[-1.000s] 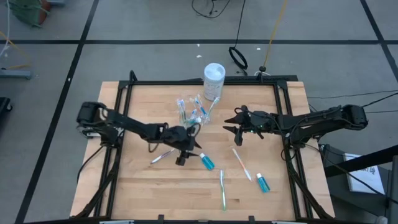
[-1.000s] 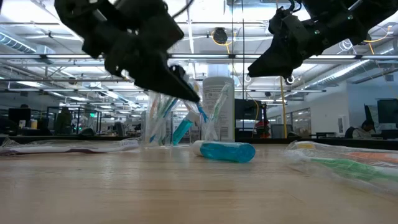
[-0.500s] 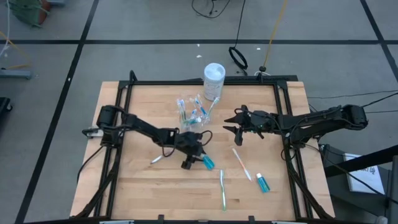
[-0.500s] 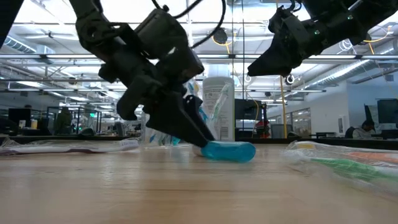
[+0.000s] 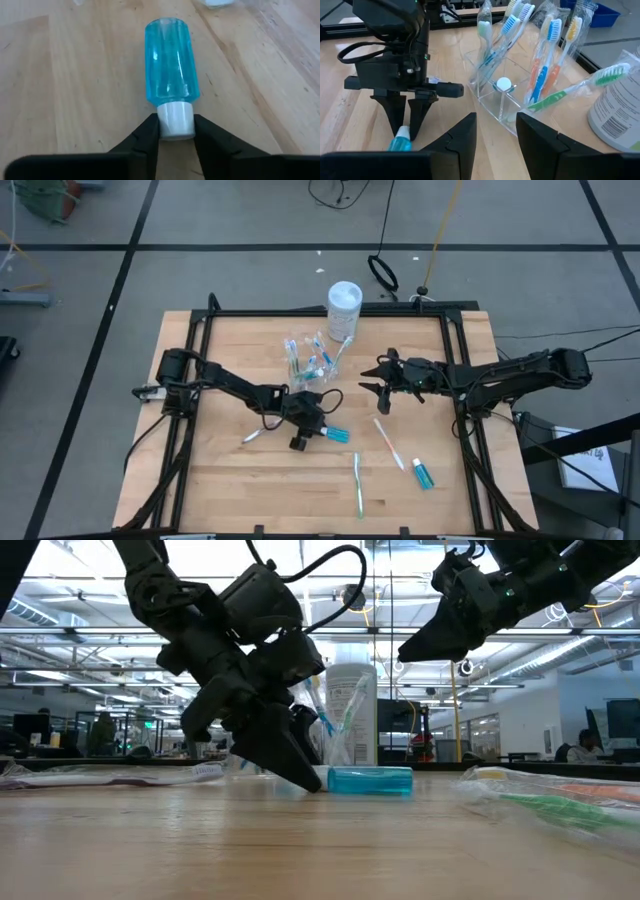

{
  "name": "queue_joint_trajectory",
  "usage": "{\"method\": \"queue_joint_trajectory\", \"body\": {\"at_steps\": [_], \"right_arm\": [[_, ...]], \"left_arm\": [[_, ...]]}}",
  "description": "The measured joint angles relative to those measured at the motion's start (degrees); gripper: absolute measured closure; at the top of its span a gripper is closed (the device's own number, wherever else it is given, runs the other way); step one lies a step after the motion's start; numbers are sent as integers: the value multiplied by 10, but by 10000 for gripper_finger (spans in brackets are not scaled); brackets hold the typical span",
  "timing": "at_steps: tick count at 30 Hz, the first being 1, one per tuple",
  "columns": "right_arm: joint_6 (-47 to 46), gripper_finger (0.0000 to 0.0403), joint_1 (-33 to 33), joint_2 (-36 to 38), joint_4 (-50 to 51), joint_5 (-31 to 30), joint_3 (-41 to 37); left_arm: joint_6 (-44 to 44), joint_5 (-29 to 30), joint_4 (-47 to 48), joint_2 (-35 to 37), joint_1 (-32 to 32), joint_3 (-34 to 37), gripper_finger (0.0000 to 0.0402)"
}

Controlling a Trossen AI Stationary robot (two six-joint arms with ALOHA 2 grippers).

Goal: Pick & Place toothbrushing station
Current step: Put the blue mouthwash into the transparent organizer

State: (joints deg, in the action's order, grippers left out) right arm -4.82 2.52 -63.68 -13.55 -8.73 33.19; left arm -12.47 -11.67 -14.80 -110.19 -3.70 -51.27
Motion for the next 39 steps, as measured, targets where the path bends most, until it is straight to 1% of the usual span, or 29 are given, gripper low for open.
{"method": "queue_joint_trajectory", "body": {"at_steps": [3, 6, 8, 10, 14, 17, 19, 22, 25, 28, 30, 32, 36, 39], "right_arm": [[0, 273, 0, 0, 0, 0, 0], [0, 273, 0, 0, 0, 0, 0], [0, 273, 0, 0, 0, 0, 0], [2, 273, 0, 0, 0, 0, 0], [14, 273, 0, 0, -5, -1, 0], [14, 273, 0, 0, -3, -1, 0], [14, 273, 0, 0, -3, -1, 0], [14, 273, 0, 0, -3, -1, 0], [12, 273, 0, 0, -3, -1, 0], [12, 273, 0, 0, -1, -1, 0], [12, 273, 0, 0, 0, -1, 0], [12, 273, 0, 0, 2, -1, 0], [12, 273, 0, 0, 2, -1, 0], [14, 273, 0, 0, 1, -1, 0]], "left_arm": [[18, 9, -8, 0, 1, 0, 317], [22, 22, -7, 6, -3, 0, 315], [3, 55, 9, 18, -15, -10, 312], [-36, 99, 53, 36, -32, -36, 311], [-141, 236, 213, 59, -72, -121, 310], [-244, 302, 314, 59, -95, -192, 310], [-310, 351, 348, 55, -102, -231, 310], [-400, 433, 381, 54, -101, -268, 309], [-475, 486, 387, 54, -84, -282, 309], [-563, 581, 406, 53, -63, -281, 309], [-621, 631, 434, 53, -44, -281, 309], [-662, 659, 461, 54, -27, -281, 309], [-697, 708, 476, 53, -6, -280, 309], [-713, 713, 499, 54, 3, -280, 309]]}}
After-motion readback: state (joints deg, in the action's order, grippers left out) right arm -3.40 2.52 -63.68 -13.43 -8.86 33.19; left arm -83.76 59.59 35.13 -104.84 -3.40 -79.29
